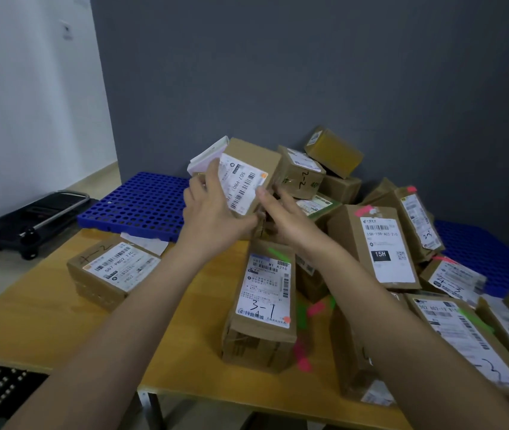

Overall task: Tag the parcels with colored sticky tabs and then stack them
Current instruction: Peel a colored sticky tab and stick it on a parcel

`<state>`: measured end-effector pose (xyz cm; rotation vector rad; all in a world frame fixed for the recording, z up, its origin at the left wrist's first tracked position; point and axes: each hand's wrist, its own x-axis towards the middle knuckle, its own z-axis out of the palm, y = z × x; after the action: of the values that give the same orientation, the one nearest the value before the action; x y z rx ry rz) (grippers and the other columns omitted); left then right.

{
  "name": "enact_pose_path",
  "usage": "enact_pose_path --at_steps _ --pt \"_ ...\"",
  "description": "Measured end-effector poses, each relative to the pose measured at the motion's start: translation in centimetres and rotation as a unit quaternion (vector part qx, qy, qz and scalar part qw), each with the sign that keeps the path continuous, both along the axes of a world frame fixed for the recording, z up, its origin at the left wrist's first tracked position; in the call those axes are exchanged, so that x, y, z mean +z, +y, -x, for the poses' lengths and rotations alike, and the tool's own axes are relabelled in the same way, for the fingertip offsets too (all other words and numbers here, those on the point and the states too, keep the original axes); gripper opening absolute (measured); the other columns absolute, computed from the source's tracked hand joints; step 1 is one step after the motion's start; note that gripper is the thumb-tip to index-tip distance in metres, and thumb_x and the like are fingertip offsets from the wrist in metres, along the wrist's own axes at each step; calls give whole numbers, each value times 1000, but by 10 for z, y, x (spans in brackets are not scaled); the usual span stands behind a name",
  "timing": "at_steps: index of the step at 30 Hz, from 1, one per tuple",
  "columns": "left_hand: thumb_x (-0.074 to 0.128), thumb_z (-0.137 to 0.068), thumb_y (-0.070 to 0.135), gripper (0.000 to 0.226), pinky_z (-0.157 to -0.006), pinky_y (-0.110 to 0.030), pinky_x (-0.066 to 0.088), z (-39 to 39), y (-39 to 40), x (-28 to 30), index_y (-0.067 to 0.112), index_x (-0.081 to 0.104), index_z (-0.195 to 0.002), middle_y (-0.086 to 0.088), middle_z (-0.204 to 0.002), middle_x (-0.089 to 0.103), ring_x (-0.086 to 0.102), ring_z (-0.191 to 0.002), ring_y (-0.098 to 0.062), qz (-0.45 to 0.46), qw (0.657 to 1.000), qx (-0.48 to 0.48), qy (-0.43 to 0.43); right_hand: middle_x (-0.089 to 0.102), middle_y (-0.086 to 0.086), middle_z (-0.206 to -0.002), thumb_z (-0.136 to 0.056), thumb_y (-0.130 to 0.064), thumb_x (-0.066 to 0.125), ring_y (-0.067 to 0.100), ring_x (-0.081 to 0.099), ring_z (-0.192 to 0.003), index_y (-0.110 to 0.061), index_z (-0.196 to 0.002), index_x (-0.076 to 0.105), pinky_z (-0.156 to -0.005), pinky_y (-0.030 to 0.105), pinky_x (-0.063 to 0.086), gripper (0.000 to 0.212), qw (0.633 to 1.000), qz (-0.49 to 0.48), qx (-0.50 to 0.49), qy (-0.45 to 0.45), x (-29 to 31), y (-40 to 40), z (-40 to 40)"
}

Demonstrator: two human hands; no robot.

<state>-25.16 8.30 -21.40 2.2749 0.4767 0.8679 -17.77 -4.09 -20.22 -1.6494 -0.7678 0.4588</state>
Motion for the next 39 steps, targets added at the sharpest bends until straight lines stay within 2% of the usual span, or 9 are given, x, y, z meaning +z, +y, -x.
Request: enact_pose_path --at_steps 3,6,10,13,15,18,21,27,39 --pt "71 -65 53 110 -106 -38 28 -2 -5 0 31 2 -147 -4 -142 19 18 -132 -21 94 994 -63 -9 53 -6 -138 -97 -25 54 15 56 -120 -46 -148 11 -69 16 56 69 996 -69 8 47 -5 3 -6" --pt "78 -65 52 114 -100 -27 38 2 1 5 31 3 -148 4 -142 34 37 -127 -12 215 962 -165 -22 60 -5 -130 -98 -28 48 17 62 -110 -42 -144 31 -72 28 56 51 994 -80 -45 54 4 -6 -17" --pt "63 -58 80 108 -108 -46 35 -2 20 8 40 15 -146 7 -147 38 42 -130 -14 326 932 -159 -32 67 4 -108 -97 -32 45 21 62 -93 -25 -131 52 -93 48 50 35 996 0 -19 88 12 -28 -39" --pt "65 -79 59 74 -103 -51 43 -8 24 3 26 37 -138 1 -126 62 57 -119 -18 403 889 -220 -8 66 6 -108 -95 -34 49 22 61 -100 -28 -118 57 -96 49 49 25 995 32 16 89 11 -31 -43" --pt "64 -86 45 53 -98 -47 48 -12 19 -2 22 45 -130 0 -114 69 64 -109 -17 425 880 -210 -28 64 4 -117 -90 -40 57 23 61 -107 -31 -129 51 -83 45 54 41 996 1 -12 89 10 -30 -44" --pt "66 -85 40 53 -92 -43 53 -18 7 -10 20 42 -127 -1 -121 63 62 -109 -15 461 867 -166 -90 57 2 -130 -68 -60 71 24 58 -115 -31 -140 40 -75 40 56 84 987 -72 -75 122 4 -33 -46" --pt "69 -83 38 57 -82 -31 57 -24 -4 -15 23 33 -125 -3 -126 55 59 -112 -16 502 845 -138 -125 61 1 -124 -74 -49 69 23 63 -109 -33 -140 38 -87 46 56 75 987 -59 -65 137 -9 -38 -45" --pt "65 -82 49 60 -73 -25 48 -25 -9 -16 25 30 -124 2 -122 55 58 -105 -11 476 866 -133 -79 70 1 -111 -89 -20 65 23 67 -104 -30 -135 47 -90 49 54 51 981 -119 -67 140 -16 -42 -41" --pt "59 -78 54 70 -100 -33 41 -8 6 -22 31 28 -136 11 -124 53 52 -108 -1 424 882 -200 -45 70 -3 -111 -90 -32 62 21 65 -106 -30 -131 52 -94 46 53 43 985 -97 -51 132 -19 -44 -42"
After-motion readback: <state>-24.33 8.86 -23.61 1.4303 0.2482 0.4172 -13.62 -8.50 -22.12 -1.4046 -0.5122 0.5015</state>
